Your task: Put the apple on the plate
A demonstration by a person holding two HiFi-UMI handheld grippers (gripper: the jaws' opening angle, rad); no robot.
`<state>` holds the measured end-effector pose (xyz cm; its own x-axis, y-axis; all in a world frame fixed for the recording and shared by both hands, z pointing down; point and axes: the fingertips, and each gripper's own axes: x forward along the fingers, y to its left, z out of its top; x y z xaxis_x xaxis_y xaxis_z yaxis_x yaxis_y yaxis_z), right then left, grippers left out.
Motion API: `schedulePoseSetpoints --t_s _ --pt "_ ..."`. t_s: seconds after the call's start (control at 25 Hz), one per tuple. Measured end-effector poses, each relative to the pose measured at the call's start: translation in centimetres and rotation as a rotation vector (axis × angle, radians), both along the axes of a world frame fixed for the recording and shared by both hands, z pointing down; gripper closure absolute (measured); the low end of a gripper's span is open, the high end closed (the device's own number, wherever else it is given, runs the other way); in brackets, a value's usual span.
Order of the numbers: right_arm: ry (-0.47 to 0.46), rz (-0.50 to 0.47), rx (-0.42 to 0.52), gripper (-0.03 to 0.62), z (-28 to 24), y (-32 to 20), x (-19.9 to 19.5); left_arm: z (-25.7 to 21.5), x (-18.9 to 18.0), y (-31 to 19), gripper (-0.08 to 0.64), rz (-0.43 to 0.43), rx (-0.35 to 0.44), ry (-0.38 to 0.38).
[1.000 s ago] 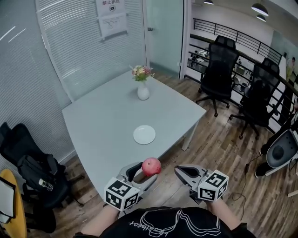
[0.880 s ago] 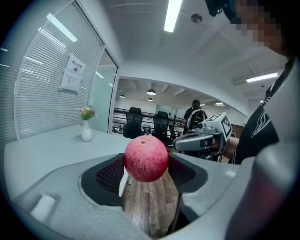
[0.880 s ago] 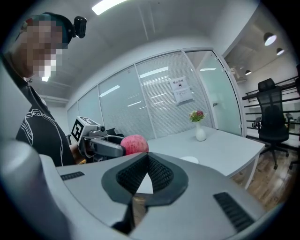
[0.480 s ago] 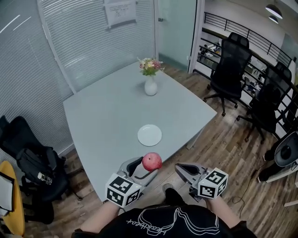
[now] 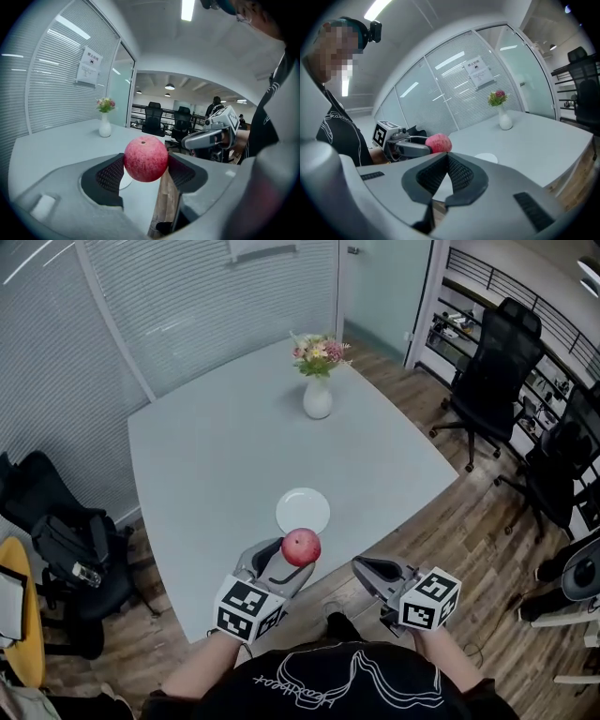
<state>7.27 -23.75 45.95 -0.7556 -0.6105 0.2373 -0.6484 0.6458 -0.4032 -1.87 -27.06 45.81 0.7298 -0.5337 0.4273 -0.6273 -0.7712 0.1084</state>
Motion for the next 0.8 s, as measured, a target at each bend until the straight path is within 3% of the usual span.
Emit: schedulePoseSetpoints --t_s 0.56,0.8 --pt "-0.032 -0.053 -0.104 0.583 3.7 -8.0 4.4 6.3 2.3 -9.4 0.275 -0.149 0.014 -0.133" --pt "-0.017 -0.084 -0.132 0.583 5.1 -9.1 5.3 10.1 2.5 -11.7 0.274 -0.209 -0.027 -0.179"
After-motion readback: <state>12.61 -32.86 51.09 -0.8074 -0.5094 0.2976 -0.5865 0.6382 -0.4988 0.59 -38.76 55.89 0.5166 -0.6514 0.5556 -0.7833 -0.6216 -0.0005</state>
